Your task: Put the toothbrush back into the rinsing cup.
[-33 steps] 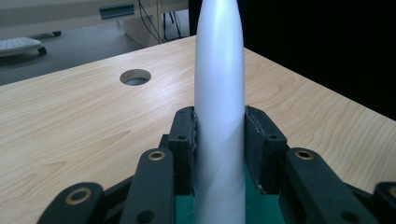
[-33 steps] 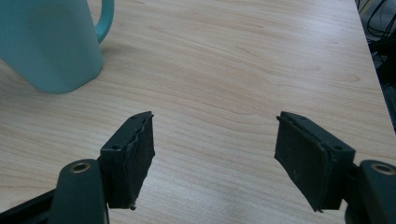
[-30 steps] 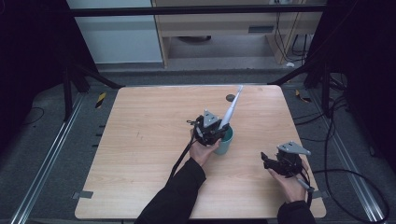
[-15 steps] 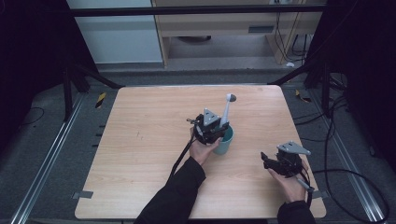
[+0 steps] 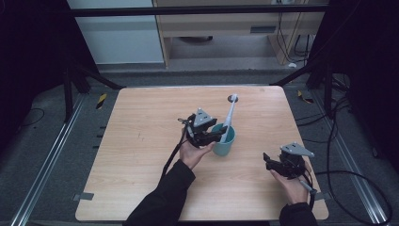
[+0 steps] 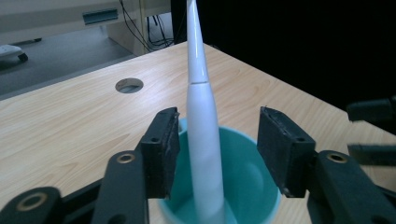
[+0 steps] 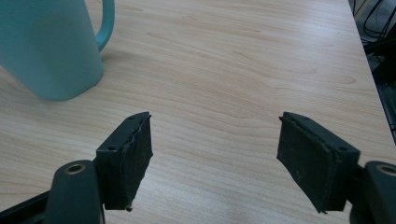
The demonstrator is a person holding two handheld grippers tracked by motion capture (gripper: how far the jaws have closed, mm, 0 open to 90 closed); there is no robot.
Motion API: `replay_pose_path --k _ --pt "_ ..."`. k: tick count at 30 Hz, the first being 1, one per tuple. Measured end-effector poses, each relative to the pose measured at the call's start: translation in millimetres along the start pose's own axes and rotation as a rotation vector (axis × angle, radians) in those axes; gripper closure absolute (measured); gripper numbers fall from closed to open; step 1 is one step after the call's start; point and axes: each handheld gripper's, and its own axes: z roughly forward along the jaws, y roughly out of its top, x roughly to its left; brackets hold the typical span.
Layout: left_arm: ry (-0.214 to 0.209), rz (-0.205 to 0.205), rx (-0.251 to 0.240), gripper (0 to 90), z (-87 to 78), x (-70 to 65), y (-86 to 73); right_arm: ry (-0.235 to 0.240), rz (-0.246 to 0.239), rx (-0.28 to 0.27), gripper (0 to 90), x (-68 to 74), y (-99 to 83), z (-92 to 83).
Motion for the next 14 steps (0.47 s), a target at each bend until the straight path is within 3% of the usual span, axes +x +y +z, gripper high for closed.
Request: replay_pose_path --k 4,6,11,14 --pt "0.010 0.023 0.022 40.5 -26.0 12.4 -7.6 -0.001 0.008 -0.003 23.8 -0.4 -0.2 0.3" --pt "0.017 0.013 0.028 37.2 -35.7 19.0 -12.5 -0.003 0.009 -0.003 23.4 -0.5 -0.5 0.5" --pt "0.081 0.025 0.078 33.5 -62.8 38.4 -29.9 -0.008 0.018 -0.002 22.7 -1.7 -1.3 -0.1" --pt "0.115 0.013 0.108 33.5 -79.0 49.5 -45.6 -0.014 0.021 -0.002 21.9 -2.8 -1.4 0.0"
